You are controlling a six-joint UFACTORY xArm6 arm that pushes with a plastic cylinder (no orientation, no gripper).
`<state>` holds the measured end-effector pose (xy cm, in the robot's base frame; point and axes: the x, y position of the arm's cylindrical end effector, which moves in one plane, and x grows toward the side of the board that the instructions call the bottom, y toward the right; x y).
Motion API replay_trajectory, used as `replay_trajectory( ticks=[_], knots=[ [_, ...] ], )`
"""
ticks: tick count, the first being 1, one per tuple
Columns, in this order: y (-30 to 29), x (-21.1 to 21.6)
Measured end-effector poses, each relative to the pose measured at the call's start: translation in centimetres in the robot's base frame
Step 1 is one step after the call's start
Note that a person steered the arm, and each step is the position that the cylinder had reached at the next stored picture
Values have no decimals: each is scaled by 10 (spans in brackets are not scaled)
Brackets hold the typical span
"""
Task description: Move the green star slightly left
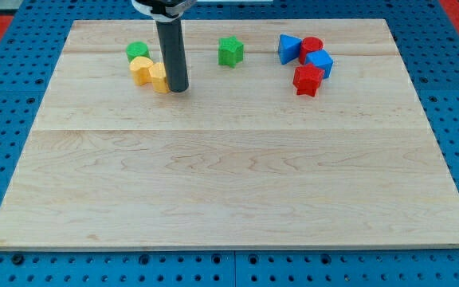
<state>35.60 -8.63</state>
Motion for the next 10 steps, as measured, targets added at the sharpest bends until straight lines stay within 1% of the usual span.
replay_trajectory(
  ticks=[1, 2, 3, 4, 5, 6, 7, 8, 10],
  knots=[
    [8, 0],
    [56, -1],
    [92, -10],
    [111, -32],
    [114, -60],
    [114, -90],
    [106, -111],
    [85, -126],
    [18, -128]
  ],
)
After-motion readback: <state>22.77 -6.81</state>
